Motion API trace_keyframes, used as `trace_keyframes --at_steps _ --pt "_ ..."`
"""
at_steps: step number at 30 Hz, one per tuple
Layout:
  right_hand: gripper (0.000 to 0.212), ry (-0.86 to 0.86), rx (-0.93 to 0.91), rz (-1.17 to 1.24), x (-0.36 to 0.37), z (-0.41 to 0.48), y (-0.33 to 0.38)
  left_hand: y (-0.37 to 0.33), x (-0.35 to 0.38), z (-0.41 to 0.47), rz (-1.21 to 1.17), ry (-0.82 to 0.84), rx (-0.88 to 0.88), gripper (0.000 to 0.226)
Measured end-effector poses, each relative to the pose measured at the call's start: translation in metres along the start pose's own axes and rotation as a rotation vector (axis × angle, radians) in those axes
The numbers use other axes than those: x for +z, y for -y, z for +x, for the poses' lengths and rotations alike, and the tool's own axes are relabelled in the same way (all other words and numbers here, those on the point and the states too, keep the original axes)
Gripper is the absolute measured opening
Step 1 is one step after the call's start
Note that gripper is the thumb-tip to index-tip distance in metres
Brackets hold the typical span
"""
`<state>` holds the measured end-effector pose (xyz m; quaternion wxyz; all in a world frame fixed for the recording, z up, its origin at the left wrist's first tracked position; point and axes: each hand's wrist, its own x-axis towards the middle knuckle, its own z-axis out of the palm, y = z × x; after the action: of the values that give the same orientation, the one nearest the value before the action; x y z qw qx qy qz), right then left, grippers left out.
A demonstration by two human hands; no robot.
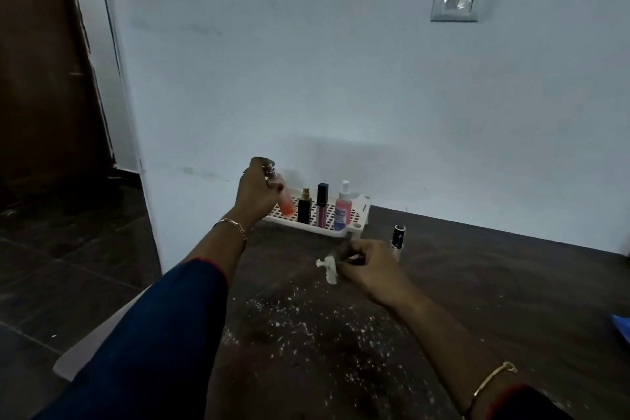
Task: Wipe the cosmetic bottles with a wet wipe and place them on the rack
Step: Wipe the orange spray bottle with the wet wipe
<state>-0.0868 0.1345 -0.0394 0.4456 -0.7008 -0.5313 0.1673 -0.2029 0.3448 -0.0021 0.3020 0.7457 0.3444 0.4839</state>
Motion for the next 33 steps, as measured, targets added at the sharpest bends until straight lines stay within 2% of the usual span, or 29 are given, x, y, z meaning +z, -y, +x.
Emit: trace_keyframes --at_steps 7,14,21,27,29,33 --pt "0.004 -0.089 0.150 0.324 0.010 0.020 -0.008 0.032 0.027 0.022 0.118 0.050 0.048 0.038" --pt "0.006 -0.113 0.216 0.416 0.015 0.030 -0.025 0.042 0.034 0.035 0.233 0.197 0.054 0.047" --pt "0.010 -0.090 0.221 0.399 0.021 0.031 -0.027 0.046 0.035 0.031 0.249 0.202 0.086 0.053" --pt "0.009 -0.068 0.202 0.434 0.016 0.025 -0.023 0.037 0.026 0.029 0.248 0.229 0.007 0.068" --pt "0.008 -0.072 0.191 0.446 0.013 0.019 -0.022 0.029 0.020 0.025 0.319 0.224 0.072 0.076" --pt "0.011 -0.083 0.216 0.451 0.004 0.001 -0.025 -0.007 0.018 0.006 0.582 0.137 0.369 0.075"
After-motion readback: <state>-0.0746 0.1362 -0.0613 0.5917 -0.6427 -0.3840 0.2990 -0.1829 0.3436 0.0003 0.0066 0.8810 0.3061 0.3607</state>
